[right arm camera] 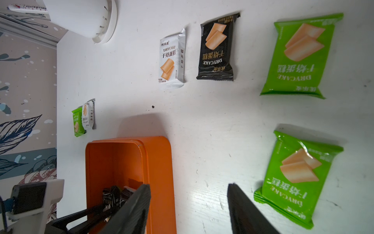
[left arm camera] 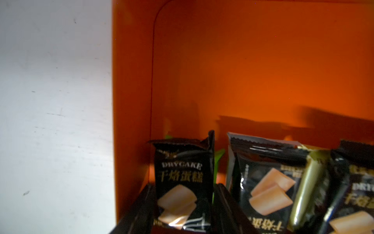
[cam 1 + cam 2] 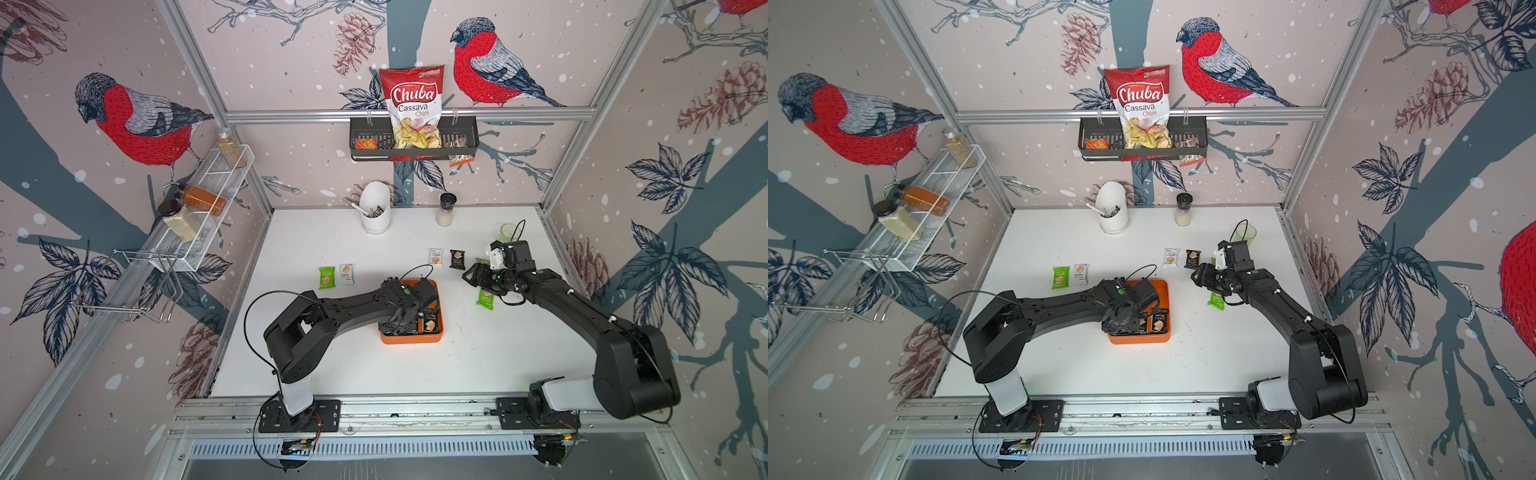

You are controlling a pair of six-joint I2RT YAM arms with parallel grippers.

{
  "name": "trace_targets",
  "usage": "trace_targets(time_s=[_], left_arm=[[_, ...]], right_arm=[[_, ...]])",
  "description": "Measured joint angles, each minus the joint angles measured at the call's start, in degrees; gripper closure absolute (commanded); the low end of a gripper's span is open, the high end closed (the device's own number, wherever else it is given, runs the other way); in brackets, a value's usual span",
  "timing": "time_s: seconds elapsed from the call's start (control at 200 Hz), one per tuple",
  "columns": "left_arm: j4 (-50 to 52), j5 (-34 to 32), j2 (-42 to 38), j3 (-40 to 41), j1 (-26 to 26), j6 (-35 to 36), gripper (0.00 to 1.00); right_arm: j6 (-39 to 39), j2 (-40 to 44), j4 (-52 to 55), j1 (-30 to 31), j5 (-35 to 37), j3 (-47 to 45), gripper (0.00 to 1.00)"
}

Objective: Take the cookies out of the storage box
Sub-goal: Pick up the cookie from the storage box.

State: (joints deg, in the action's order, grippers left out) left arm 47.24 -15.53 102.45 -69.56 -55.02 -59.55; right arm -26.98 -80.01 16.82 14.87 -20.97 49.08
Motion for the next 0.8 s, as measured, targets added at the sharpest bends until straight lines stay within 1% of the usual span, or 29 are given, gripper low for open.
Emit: trace_targets(time_s=[0.165, 0.4, 0.71, 0.8], left_arm=[[1.18, -0.70, 0.33, -0.20, 0.00, 0.11, 0.47], [-0.68, -0.04, 1.70, 0.22, 0.02, 1.09, 0.41], [-4.20, 2.01, 2.19, 3.45, 1.25, 1.51, 0.40], [-4.42, 2.19, 1.90, 3.54, 1.40, 1.53, 0.43]], right_arm=[[0.00, -0.61, -0.02, 0.00, -0.02, 0.57, 0.34], [0.04, -0.72, 0.11, 0.00, -0.02, 0.83, 0.34], [0.26, -0.96, 0.37, -0.26, 0.00, 1.64, 0.34], [0.28, -1.31, 0.37, -0.26, 0.00, 1.86, 0.34]])
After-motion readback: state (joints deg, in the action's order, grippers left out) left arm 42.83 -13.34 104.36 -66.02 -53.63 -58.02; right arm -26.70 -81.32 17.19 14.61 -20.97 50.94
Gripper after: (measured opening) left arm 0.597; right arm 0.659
